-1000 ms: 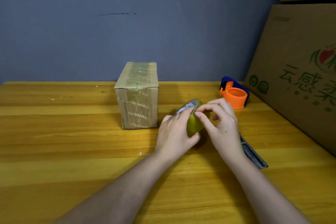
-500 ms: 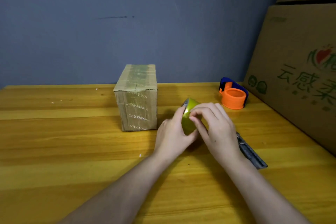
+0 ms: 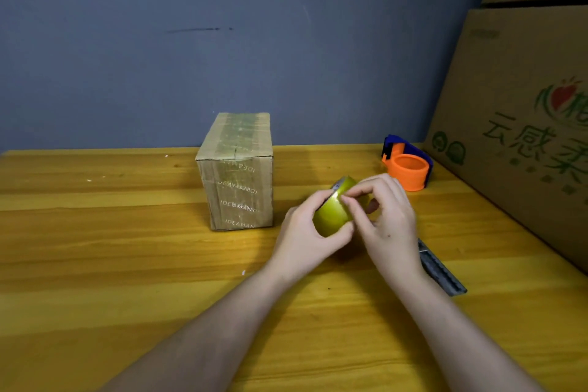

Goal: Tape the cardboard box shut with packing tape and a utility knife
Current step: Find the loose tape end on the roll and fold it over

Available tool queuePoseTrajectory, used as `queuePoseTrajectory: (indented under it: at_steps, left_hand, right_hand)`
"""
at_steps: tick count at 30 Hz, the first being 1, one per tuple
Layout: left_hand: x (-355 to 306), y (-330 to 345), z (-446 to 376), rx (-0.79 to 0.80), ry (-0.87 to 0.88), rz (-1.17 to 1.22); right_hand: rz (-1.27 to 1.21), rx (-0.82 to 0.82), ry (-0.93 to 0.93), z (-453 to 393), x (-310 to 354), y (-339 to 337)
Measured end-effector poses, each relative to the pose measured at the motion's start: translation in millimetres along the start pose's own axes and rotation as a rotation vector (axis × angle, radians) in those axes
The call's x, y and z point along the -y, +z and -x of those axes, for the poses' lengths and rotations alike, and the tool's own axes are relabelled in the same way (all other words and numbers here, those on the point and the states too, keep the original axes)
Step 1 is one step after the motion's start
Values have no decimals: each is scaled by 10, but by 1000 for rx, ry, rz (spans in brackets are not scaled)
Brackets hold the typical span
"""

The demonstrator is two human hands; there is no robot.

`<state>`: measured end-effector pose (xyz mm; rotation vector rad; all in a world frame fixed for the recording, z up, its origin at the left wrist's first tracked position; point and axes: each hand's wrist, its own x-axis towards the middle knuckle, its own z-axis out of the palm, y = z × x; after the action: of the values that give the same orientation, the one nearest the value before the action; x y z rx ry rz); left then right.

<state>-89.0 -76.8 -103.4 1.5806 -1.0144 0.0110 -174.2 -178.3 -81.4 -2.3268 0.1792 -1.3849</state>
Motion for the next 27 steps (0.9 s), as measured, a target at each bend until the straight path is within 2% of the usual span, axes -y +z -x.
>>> queuePoseTrajectory:
  at_steps: [5, 9, 14, 23, 25, 27]
  left_hand:
    - [-48, -1, 32, 118, 21, 33]
    - [-72, -24, 23, 162, -23, 52]
    - [-88, -61, -27, 186, -21, -61]
    - [-205, -96, -113, 335, -173, 207]
    - [-200, -127, -140, 327, -194, 195]
    - [-170, -144, -161, 309, -177, 82]
  right_hand:
    - [6, -66, 103, -7, -52, -51]
    - [132, -66, 36, 7, -59, -75]
    - [254, -18, -88, -14, -79, -90]
    - [363, 84, -125, -71, -4, -224]
    - [376, 118, -135, -81, 34, -239]
    - [384, 160, -139, -101, 103, -262]
